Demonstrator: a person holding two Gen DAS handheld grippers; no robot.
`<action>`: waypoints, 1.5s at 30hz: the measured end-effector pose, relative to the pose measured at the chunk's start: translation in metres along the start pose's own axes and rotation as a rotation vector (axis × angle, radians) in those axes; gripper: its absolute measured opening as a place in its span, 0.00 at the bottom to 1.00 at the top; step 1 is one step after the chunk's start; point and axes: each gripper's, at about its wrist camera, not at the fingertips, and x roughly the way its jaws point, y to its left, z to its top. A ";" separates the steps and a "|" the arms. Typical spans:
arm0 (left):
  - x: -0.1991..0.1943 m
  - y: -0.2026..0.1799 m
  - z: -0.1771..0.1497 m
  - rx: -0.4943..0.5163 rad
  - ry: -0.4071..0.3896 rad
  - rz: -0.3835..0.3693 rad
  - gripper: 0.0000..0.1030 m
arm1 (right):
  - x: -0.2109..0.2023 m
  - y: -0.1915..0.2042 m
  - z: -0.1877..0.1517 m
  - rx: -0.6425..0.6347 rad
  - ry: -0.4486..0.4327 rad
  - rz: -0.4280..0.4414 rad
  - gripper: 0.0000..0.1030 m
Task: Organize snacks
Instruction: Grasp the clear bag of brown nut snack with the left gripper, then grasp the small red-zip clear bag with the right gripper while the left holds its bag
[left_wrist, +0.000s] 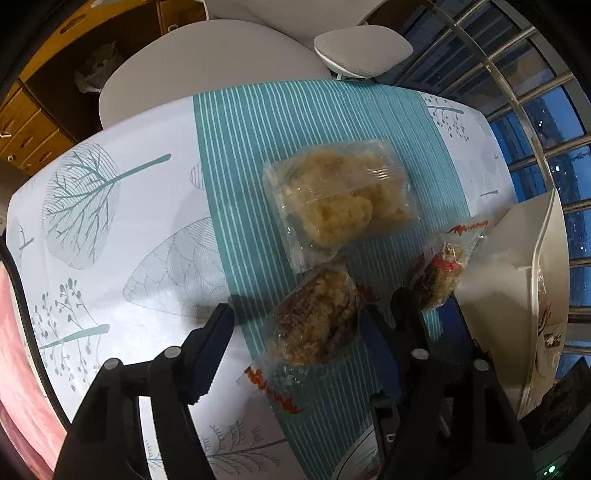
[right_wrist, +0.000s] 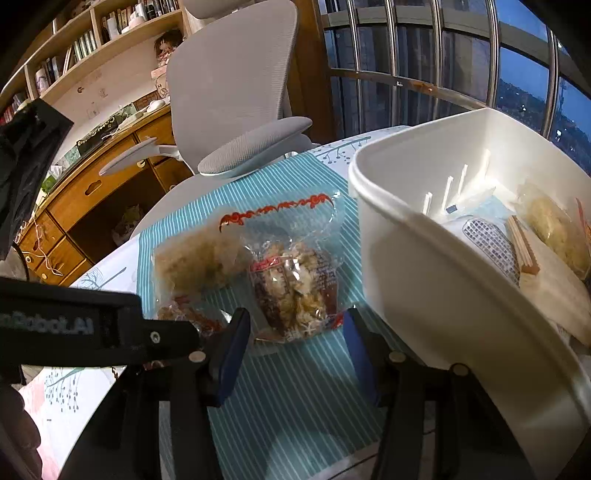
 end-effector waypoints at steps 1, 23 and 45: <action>0.000 -0.001 0.000 0.006 -0.001 -0.005 0.61 | 0.000 0.000 0.000 -0.002 -0.004 0.000 0.50; -0.015 0.024 -0.019 -0.084 -0.056 -0.106 0.36 | 0.003 -0.004 0.004 -0.068 -0.003 -0.006 0.05; -0.063 0.047 -0.050 -0.191 -0.160 -0.127 0.36 | -0.060 0.009 0.033 -0.135 0.073 0.149 0.01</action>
